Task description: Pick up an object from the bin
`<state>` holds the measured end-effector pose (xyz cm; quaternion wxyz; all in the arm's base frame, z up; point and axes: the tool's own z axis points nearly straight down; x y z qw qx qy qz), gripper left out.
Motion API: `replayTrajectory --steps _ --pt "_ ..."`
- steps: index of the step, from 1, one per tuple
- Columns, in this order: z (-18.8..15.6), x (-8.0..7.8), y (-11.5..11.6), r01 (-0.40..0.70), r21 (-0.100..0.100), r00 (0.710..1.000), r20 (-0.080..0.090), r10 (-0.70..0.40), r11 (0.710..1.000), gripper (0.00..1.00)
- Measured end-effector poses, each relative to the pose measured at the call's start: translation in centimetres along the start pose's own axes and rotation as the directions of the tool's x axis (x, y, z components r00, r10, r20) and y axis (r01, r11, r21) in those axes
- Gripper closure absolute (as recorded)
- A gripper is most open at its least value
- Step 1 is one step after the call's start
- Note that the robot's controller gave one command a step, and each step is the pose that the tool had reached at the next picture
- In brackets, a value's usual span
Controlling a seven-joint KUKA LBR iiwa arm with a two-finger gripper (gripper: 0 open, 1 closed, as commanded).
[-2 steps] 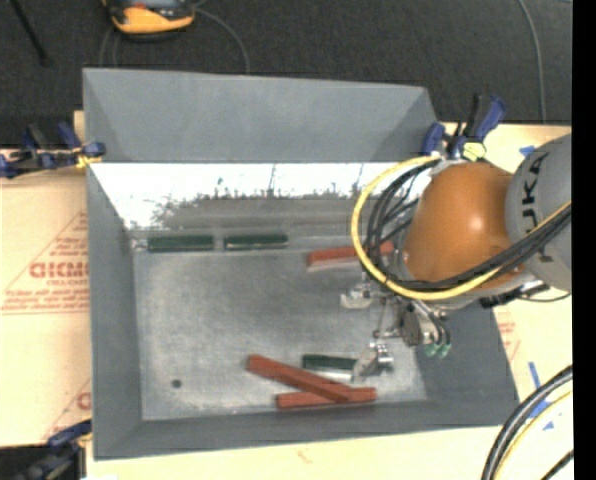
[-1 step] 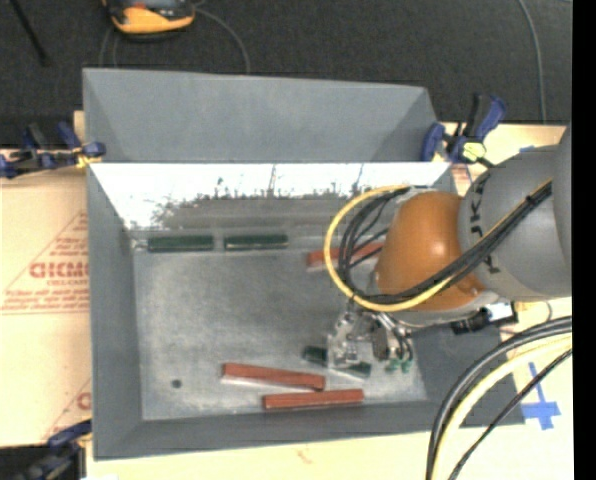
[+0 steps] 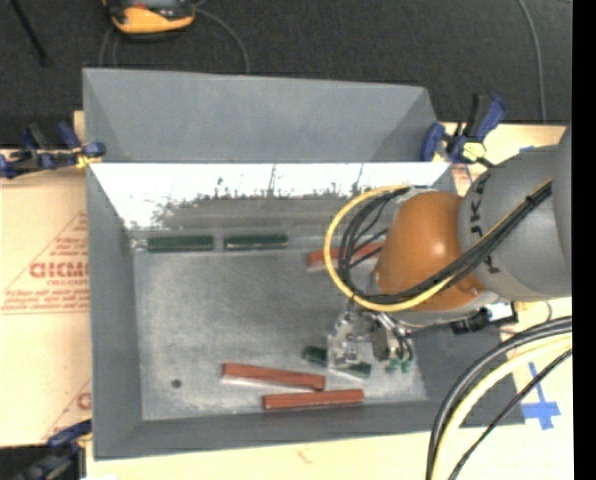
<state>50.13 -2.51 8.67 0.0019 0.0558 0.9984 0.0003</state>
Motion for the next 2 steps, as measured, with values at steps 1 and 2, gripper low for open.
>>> replayTrajectory --steps 1,2 --pt "-0.5 0.2 0.0 0.0 0.0 1.0 0.007 0.0 1.0 1.0" --pt "-12.3 -0.8 -0.8 0.01 0.001 1.0 0.0 -0.01 1.0 1.0"
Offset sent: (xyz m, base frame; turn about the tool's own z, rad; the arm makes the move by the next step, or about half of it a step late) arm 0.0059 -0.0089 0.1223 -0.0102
